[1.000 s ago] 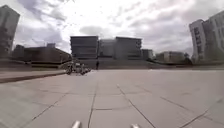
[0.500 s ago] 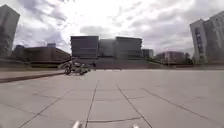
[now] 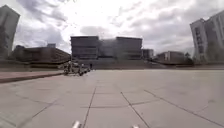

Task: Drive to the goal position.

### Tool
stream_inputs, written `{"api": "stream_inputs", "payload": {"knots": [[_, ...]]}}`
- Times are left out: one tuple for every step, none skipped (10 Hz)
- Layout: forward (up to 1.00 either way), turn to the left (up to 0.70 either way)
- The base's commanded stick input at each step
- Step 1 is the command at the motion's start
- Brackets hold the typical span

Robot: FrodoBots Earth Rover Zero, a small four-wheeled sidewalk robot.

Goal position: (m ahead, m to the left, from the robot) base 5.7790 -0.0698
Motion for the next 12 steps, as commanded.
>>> {"api": "stream_inputs", "payload": {"knots": [[0.70, 0.00], [0.70, 0.00], [0.70, 0.00], [0.70, 0.00], [0.70, 0.00], [0.70, 0.00], [0.70, 0.00], [0.70, 0.00], [0.70, 0.00], [0.70, 0.00], [0.70, 0.00], [0.70, 0.00]]}}
